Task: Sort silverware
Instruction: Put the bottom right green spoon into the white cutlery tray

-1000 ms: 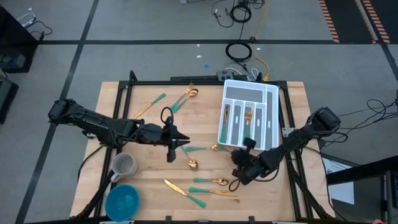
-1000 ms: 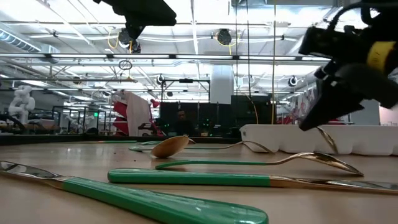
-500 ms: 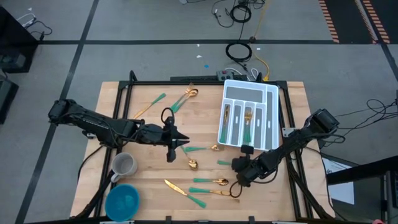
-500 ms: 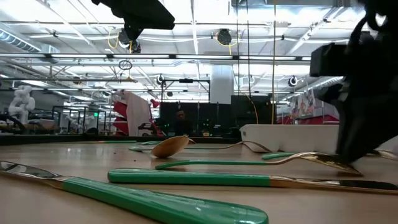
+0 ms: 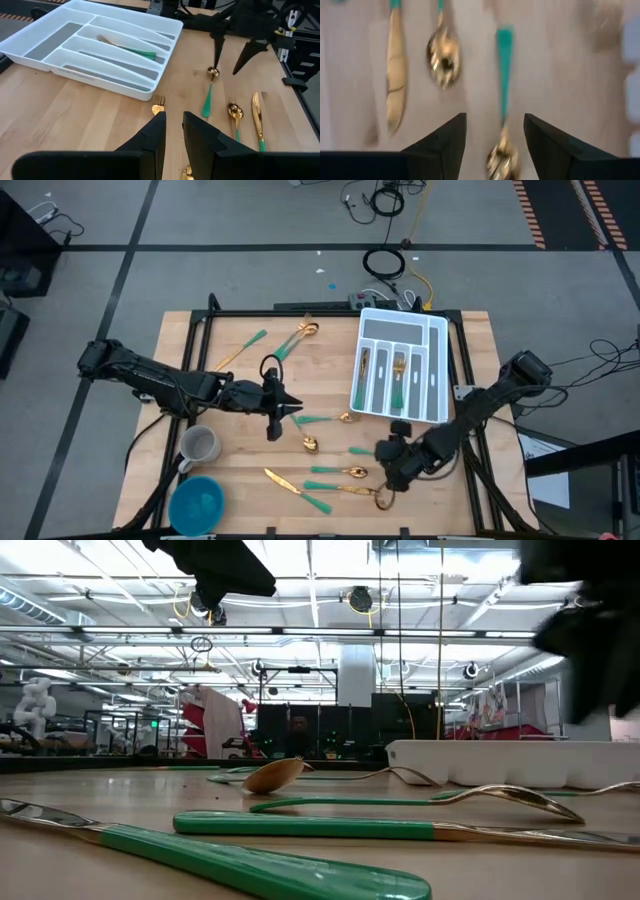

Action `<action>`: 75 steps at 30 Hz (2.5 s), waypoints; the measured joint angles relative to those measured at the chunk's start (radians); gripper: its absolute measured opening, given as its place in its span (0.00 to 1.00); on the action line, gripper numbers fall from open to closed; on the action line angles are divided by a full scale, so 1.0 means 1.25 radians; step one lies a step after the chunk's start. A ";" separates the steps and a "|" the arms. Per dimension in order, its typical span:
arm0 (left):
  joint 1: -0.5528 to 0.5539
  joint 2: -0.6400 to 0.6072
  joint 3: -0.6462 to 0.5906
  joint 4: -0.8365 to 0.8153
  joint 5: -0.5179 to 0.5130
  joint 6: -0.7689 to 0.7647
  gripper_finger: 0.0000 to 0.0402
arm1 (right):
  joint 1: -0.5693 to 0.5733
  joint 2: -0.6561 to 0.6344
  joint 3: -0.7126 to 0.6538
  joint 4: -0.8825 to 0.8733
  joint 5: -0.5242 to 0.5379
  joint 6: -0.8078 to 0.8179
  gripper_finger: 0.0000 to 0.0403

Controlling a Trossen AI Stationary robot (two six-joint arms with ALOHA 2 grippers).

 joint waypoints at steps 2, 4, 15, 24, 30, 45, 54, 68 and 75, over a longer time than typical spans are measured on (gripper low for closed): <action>0.000 0.000 0.000 0.000 0.000 0.000 0.18 | 0.036 0.000 0.000 -0.042 0.005 0.057 0.47; 0.000 0.000 0.000 0.000 -0.001 0.000 0.18 | 0.062 0.004 0.000 -0.078 0.024 0.122 0.47; 0.000 0.000 0.000 0.001 -0.024 0.000 0.18 | 0.097 0.078 0.000 -0.043 0.065 0.213 0.47; 0.000 0.000 0.000 0.000 -0.029 -0.001 0.18 | 0.098 0.187 0.007 -0.072 0.086 0.333 0.44; 0.000 0.000 0.000 -0.002 -0.037 0.000 0.18 | 0.095 0.181 0.004 -0.096 0.064 0.366 0.23; 0.000 0.001 0.000 -0.002 -0.061 0.000 0.18 | 0.080 0.029 0.066 -0.128 -0.125 0.239 0.00; 0.000 0.001 0.000 -0.002 -0.062 0.000 0.18 | 0.050 -0.070 -0.069 0.097 -0.202 0.210 0.00; 0.000 0.001 0.000 -0.002 -0.062 0.000 0.18 | -0.031 -0.087 -0.293 0.320 -0.214 0.292 0.00; 0.000 0.001 0.000 -0.001 -0.062 0.000 0.18 | -0.081 -0.088 -0.292 0.267 -0.241 0.289 0.04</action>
